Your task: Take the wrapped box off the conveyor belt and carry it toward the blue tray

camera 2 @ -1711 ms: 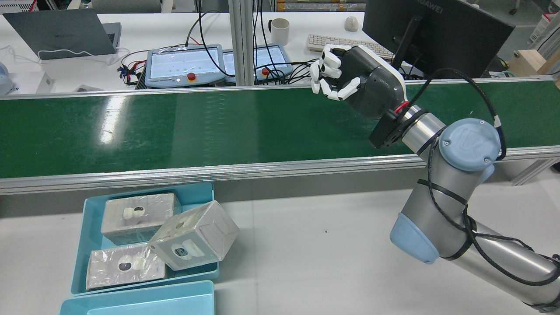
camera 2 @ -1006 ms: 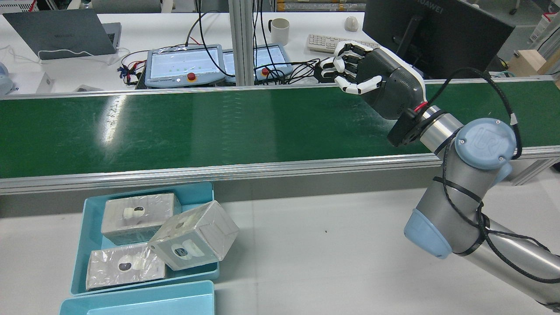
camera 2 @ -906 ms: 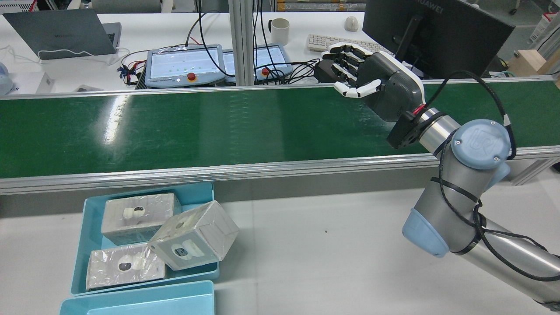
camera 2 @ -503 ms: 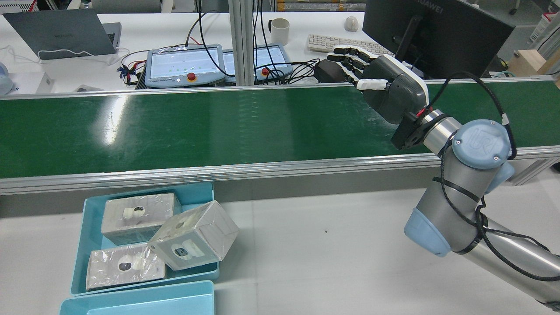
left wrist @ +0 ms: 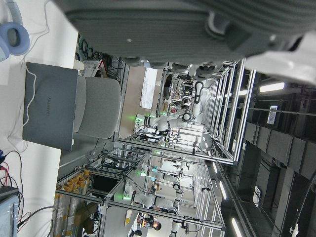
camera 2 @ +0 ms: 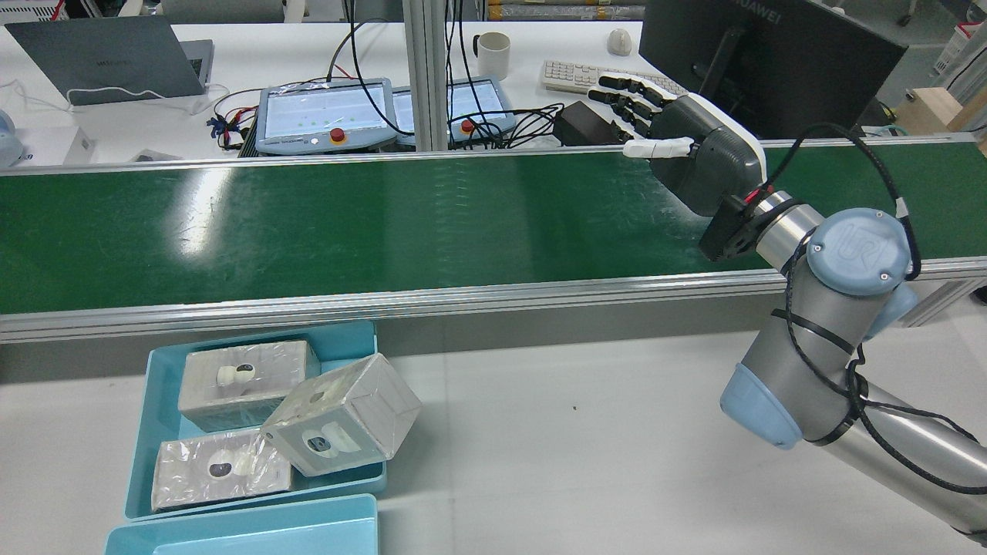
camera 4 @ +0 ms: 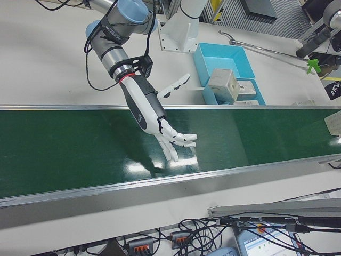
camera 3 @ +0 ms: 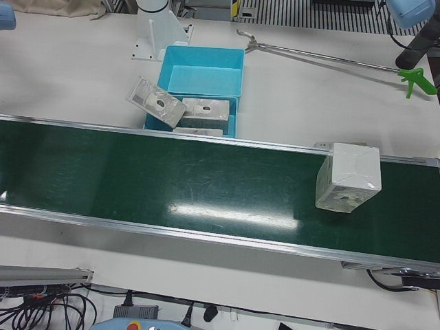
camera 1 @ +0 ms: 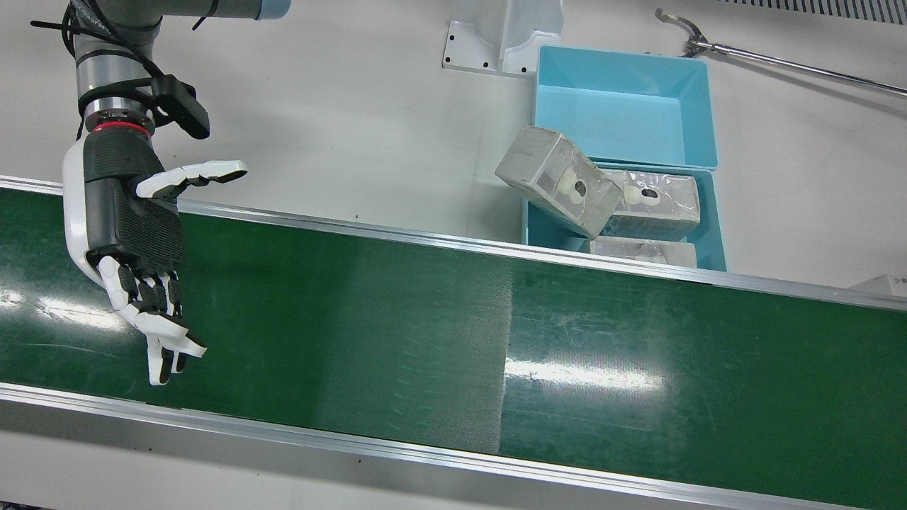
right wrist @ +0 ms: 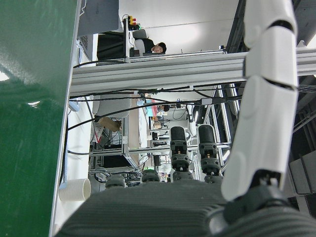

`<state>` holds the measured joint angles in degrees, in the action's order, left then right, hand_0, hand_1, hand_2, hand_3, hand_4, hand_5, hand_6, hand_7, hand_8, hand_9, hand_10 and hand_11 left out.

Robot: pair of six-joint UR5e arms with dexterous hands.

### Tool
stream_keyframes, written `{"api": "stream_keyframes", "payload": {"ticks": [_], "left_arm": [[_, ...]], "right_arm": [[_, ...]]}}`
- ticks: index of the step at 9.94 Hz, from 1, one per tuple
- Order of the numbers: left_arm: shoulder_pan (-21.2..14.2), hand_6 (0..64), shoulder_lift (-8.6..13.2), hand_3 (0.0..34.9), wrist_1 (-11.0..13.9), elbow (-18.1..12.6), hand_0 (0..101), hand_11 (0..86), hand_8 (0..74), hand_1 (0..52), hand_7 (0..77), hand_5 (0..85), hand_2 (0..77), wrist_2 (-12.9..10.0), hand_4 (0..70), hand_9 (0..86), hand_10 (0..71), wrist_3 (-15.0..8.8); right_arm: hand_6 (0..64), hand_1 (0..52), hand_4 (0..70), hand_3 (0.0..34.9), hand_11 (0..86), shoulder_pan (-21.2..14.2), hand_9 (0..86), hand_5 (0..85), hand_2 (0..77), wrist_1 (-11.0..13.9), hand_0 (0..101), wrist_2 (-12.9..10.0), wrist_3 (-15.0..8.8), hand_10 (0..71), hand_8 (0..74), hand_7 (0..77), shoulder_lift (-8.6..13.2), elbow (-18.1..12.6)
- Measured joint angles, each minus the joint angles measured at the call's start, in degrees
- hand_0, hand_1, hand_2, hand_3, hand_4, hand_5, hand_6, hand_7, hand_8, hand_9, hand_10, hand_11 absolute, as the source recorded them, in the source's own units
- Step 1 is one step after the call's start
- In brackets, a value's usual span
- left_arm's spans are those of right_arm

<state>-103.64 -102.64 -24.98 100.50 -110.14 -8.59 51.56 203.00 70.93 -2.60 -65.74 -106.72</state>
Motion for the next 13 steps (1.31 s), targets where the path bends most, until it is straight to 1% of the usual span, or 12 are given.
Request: {"api": "stream_keyframes", "payload": {"ticks": [1,2,3,4,5,6,7,8,9,10,11,13], "left_arm": [[0.00,0.0,0.00,0.0,0.00,0.00,0,0.0,0.5,0.0,0.5,1.1,1.1,0.00,0.0,0.0,0.5,0.00],[0.00,0.0,0.00,0.0,0.00,0.00,0,0.0,0.5,0.0,0.5,1.1,1.1,0.00,0.0,0.0,0.5,0.00],[0.00,0.0,0.00,0.0,0.00,0.00,0,0.0,0.5,0.0,0.5,1.1,1.1,0.00,0.0,0.0,0.5,0.00],[0.00,0.0,0.00,0.0,0.00,0.00,0,0.0,0.5,0.0,0.5,1.1,1.1,0.00,0.0,0.0,0.5,0.00],[0.00,0.0,0.00,0.0,0.00,0.00,0,0.5,0.5,0.0,0.5,1.1,0.5,0.00,0.0,0.0,0.5,0.00],[0.00,0.0,0.00,0.0,0.00,0.00,0,0.5,0.5,0.0,0.5,1.1,0.5,0.00,0.0,0.0,0.5,0.00],[0.00,0.0,0.00,0.0,0.00,0.00,0,0.5,0.5,0.0,0.5,1.1,1.1,0.00,0.0,0.0,0.0,0.00],[0.00,0.0,0.00,0.0,0.00,0.00,0,0.0,0.5,0.0,0.5,1.1,0.5,0.00,0.0,0.0,0.5,0.00],[0.00,0.0,0.00,0.0,0.00,0.00,0,0.0,0.5,0.0,0.5,1.1,1.1,0.00,0.0,0.0,0.5,0.00],[0.00,0.0,0.00,0.0,0.00,0.00,0,0.5,0.5,0.0,0.5,1.1,1.1,0.00,0.0,0.0,0.5,0.00],[0.00,0.0,0.00,0.0,0.00,0.00,0,0.5,0.5,0.0,0.5,1.1,1.1,0.00,0.0,0.0,0.5,0.00],[0.00,0.0,0.00,0.0,0.00,0.00,0,0.0,0.5,0.0,0.5,1.1,0.5,0.00,0.0,0.0,0.5,0.00]], "right_arm": [[3.3,12.5,7.6,12.4,1.6,0.01,2.2,26.2,13.1,-0.03,46,-0.03,0.08,0.0,0.0,19.6,-0.04,0.06],[2.7,12.5,7.6,12.7,1.6,0.01,2.2,26.2,13.1,-0.05,46,-0.08,0.17,0.0,0.0,19.6,-0.14,0.12],[3.8,13.6,9.3,12.8,1.6,-0.02,2.2,26.7,12.5,-0.06,46,-0.13,0.22,0.0,0.0,20.7,-0.24,0.15],[3.8,13.6,9.3,12.8,1.6,-0.04,2.2,26.7,12.5,-0.06,46,-0.18,0.23,0.0,0.0,21.3,-0.30,0.17],[3.8,18.5,8.2,12.8,1.6,-0.05,2.2,26.7,15.8,-0.09,48,-0.31,0.29,0.0,0.0,21.3,-0.32,0.19],[3.8,18.0,8.2,12.7,1.6,-0.05,3.3,26.7,18.0,-0.12,49,-0.45,0.34,0.0,0.0,20.7,-0.34,0.13],[3.8,16.9,4.9,12.8,1.6,-0.06,3.8,26.7,18.5,-0.14,50,-0.53,0.40,0.0,0.0,20.7,-0.35,0.05],[3.8,18.0,6.5,12.8,1.6,-0.04,3.8,27.3,18.0,-0.14,50,-0.53,0.47,0.0,0.0,20.7,-0.35,-0.03],[3.8,18.0,6.5,12.8,1.6,-0.01,3.8,27.3,18.0,-0.15,50,-0.50,0.52,0.0,0.0,20.7,-0.39,-0.05],[3.8,19.6,8.2,12.9,1.6,0.01,3.8,26.7,18.5,-0.15,50,-0.47,0.58,0.0,0.0,21.3,-0.41,-0.06],[3.8,19.1,8.2,13.0,1.6,0.02,3.8,27.3,20.7,-0.15,50,-0.45,0.62,0.0,0.0,20.7,-0.42,-0.07],[3.8,19.6,9.3,13.5,1.6,0.02,3.8,27.3,20.7,-0.15,50,-0.45,0.65,0.0,0.0,20.7,-0.44,-0.07]]}}
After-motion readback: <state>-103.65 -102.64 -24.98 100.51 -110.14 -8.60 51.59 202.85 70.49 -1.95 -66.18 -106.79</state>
